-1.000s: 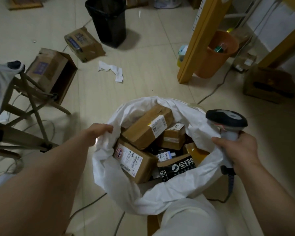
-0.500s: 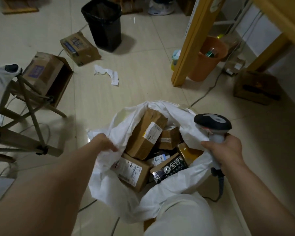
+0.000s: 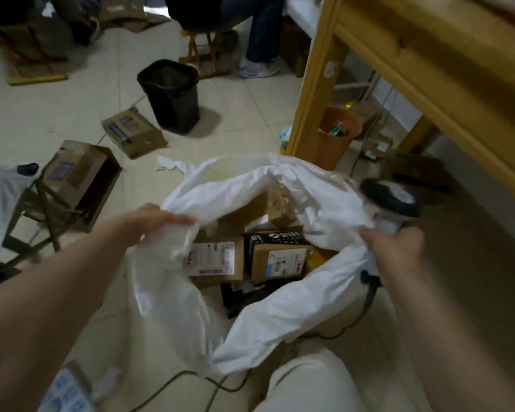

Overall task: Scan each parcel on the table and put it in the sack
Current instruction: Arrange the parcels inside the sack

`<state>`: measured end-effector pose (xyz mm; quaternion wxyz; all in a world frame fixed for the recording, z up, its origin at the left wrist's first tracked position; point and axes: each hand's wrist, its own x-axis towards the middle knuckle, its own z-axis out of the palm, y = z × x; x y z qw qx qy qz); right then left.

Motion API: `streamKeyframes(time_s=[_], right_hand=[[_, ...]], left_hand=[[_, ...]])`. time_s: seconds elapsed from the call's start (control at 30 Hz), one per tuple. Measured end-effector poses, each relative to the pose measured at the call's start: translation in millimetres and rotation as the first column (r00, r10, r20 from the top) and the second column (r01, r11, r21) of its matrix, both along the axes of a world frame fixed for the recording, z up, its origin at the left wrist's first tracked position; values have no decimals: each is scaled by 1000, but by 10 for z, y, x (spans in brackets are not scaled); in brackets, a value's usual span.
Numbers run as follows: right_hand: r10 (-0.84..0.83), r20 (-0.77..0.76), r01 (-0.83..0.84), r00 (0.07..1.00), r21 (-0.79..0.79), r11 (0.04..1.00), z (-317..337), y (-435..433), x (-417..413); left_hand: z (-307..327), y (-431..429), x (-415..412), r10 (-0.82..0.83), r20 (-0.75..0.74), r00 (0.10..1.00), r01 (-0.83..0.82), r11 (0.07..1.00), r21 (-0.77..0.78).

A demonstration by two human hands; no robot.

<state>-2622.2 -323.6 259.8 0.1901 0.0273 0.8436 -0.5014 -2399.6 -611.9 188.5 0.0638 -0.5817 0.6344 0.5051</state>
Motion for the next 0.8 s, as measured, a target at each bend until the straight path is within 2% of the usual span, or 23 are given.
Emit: streamKeyframes(time_s=[0.07, 0.1, 0.17, 0.23, 0.27, 0.33, 0.37, 0.47, 0.53, 0.6, 0.7, 0.77, 0.8], right_hand=[[66, 43, -70, 997, 95, 993, -109, -26, 15], [68, 43, -72, 997, 99, 992, -107, -58, -11], [43, 7, -43, 999, 61, 997, -15, -155, -129], [-6, -61, 5, 998, -11, 1000, 149, -275, -228], [-21, -99, 15, 995, -68, 998, 211, -322, -260], [-12, -167, -12, 986, -146, 989, 239, -357, -253], [17, -181, -40, 983, -124, 991, 183, -332, -236], [99, -93, -92, 991, 70, 993, -117, -198, -171], [103, -40, -98, 994, 116, 988, -291, -135, -132], [80, -34, -76, 996, 121, 990, -389, -97, -155], [76, -42, -69, 996, 149, 986, -407, -48, -263], [85, -59, -74, 995, 164, 984, -341, -20, -382], [89, -76, -76, 993, 156, 985, -283, -13, -444]], left_hand=[[-307, 90, 182, -146, 275, 950, 157, 987, -18], [-416, 83, 241, -132, 305, 943, 170, 980, -103], [-425, 18, 279, 10, 228, 974, 66, 944, -323], [-244, -126, 231, 172, 7, 985, -145, 852, -504], [-95, -175, 195, 241, -134, 961, -275, 807, -522], [50, -216, 133, 320, -374, 871, -471, 762, -445], [36, -180, 126, 344, -396, 851, -495, 776, -390], [-296, 134, 249, 407, -132, 904, -423, 896, -133], [-598, 439, 361, 407, -40, 913, -401, 910, 111], [-857, 755, 453, 481, 26, 876, -471, 844, 255], [-1183, 1149, 476, 601, 60, 797, -556, 693, 460], [-1276, 1142, 341, 652, 21, 758, -586, 667, 459], [-1273, 1030, 228, 659, -33, 752, -580, 685, 440]])
